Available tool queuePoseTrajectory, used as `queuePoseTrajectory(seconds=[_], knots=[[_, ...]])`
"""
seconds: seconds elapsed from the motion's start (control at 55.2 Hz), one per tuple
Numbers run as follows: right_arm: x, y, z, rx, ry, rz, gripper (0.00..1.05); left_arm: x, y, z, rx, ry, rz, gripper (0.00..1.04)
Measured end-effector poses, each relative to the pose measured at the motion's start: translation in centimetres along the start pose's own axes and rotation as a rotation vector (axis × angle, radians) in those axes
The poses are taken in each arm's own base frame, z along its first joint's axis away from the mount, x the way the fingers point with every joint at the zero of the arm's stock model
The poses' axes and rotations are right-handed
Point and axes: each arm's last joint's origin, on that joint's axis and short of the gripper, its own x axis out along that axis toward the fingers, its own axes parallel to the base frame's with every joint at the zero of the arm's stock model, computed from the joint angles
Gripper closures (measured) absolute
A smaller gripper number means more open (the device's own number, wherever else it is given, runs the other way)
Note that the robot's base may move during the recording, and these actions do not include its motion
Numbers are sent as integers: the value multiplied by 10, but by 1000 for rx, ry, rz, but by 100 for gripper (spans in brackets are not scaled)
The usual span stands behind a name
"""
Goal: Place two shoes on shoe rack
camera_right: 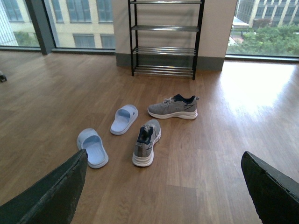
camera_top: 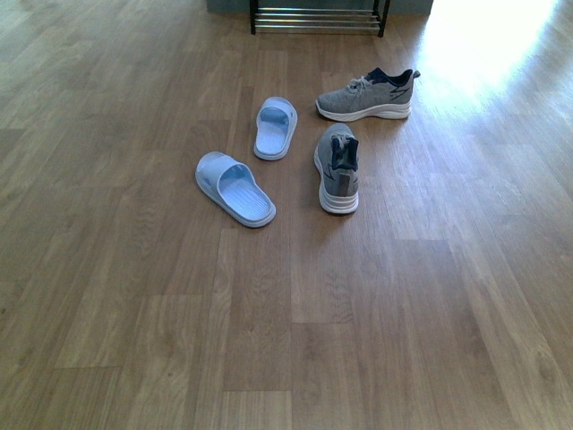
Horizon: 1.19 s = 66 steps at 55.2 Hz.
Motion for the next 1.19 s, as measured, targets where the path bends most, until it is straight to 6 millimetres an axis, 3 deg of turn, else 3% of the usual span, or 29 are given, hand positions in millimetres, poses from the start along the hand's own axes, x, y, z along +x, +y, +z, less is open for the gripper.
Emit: queuePoseTrajectory(seconds=[1.195], knots=[[0,0,0,0,0,0,9,0,0,0,0,0,0,9]])
